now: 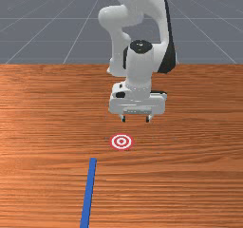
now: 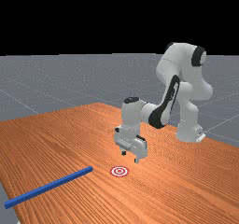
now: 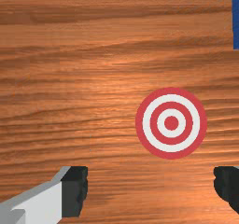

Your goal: Pull the pivot to the target area

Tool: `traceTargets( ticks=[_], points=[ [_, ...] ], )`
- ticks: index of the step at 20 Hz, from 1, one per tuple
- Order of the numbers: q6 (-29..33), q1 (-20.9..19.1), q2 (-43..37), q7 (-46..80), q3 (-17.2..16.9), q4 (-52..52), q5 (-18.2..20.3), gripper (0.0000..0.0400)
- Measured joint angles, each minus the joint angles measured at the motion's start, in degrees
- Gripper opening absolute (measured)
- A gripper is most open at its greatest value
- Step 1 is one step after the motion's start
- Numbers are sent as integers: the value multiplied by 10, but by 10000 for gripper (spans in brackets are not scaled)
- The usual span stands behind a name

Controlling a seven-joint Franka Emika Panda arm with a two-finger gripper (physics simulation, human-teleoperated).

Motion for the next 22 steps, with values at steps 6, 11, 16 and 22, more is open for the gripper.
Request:
traceTargets(
  ticks=[6,11,16,22],
  points=[
    [4,-32,5,-42,-23,0,-19,400],
    [2,-92,6,-138,-10,6,0,400],
    [-67,-115,75,-119,-8,130,6,400],
    [-181,-155,218,-95,5,392,8,400]
  ],
)
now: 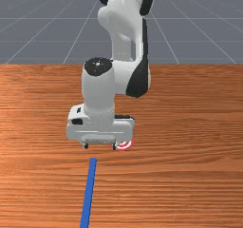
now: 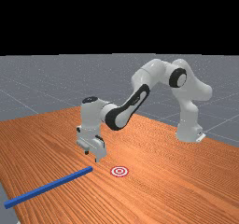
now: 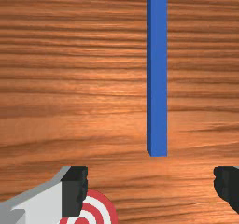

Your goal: Pull the pivot to the target area

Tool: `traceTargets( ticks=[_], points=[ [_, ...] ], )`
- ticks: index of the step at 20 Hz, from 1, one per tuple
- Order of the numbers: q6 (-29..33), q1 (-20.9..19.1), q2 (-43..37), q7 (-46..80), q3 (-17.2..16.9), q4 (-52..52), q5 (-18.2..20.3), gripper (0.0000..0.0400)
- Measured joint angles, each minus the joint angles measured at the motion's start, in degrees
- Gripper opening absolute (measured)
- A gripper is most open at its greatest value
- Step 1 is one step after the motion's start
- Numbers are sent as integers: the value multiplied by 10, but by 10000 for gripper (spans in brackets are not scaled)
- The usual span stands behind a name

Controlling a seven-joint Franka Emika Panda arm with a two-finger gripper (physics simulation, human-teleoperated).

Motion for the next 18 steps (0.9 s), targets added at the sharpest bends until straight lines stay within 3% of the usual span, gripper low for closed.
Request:
traceTargets(
  ticks=[1,4,5,8,13,14,15,16,17,18],
  points=[
    [-46,-16,52,10,4,98,-1,400],
    [-46,-16,52,10,4,98,-1,400],
    [-99,-34,110,21,8,210,-2,400],
    [-93,-52,214,31,17,305,0,400],
    [-95,-59,251,34,20,348,0,398],
    [-49,-57,243,24,23,322,7,389],
    [-62,-56,243,31,21,326,4,399],
    [-95,-64,271,27,24,381,-1,326],
    [-99,-63,278,37,21,393,-5,229],
    [-100,-63,278,36,23,395,-5,157]
  ],
)
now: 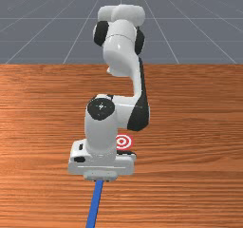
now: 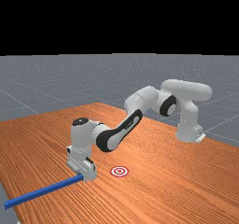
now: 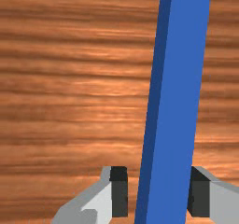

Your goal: Pull the pivot to the target area

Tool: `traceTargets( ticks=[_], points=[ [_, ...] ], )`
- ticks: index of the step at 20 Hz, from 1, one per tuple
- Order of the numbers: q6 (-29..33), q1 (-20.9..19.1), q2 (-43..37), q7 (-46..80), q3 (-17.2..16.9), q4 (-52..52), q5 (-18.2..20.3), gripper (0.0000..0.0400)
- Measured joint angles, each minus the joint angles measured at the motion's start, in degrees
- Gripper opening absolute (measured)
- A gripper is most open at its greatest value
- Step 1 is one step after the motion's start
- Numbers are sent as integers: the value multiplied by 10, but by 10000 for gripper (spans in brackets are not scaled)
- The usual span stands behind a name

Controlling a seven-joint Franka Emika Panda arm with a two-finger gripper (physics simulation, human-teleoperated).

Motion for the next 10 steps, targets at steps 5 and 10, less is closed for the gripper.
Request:
traceTargets(
  ticks=[5,10],
  points=[
    [-25,-10,39,9,2,72,-9,97],
    [-20,4,30,37,0,56,-6,95]
  ],
)
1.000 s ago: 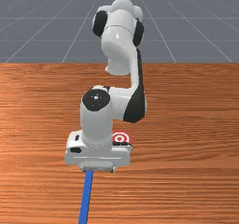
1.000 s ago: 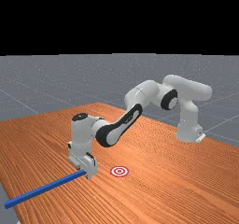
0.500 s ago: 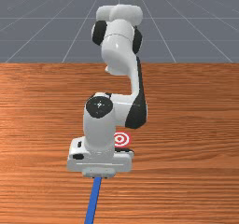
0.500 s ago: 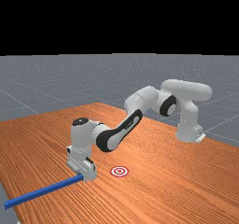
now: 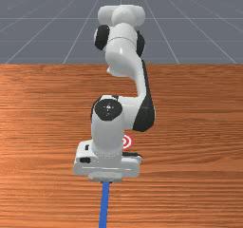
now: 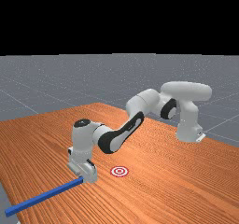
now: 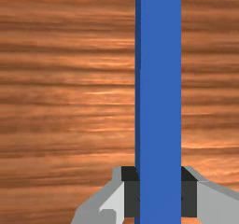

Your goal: Pull the pivot to the target area

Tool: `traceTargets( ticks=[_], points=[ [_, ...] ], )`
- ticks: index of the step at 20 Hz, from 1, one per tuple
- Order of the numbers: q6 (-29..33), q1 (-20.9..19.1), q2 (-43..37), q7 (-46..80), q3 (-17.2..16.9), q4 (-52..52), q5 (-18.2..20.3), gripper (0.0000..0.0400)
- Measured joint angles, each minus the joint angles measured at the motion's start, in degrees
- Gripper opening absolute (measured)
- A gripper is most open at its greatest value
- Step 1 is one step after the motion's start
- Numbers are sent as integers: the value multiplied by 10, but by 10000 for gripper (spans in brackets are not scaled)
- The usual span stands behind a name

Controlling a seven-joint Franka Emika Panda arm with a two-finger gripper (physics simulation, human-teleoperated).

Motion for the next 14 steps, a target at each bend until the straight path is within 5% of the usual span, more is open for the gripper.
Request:
traceTargets(
  ticks=[6,14],
  points=[
    [-24,28,2,129,-7,17,7,95],
    [-24,34,-15,148,-10,-9,12,95]
  ],
)
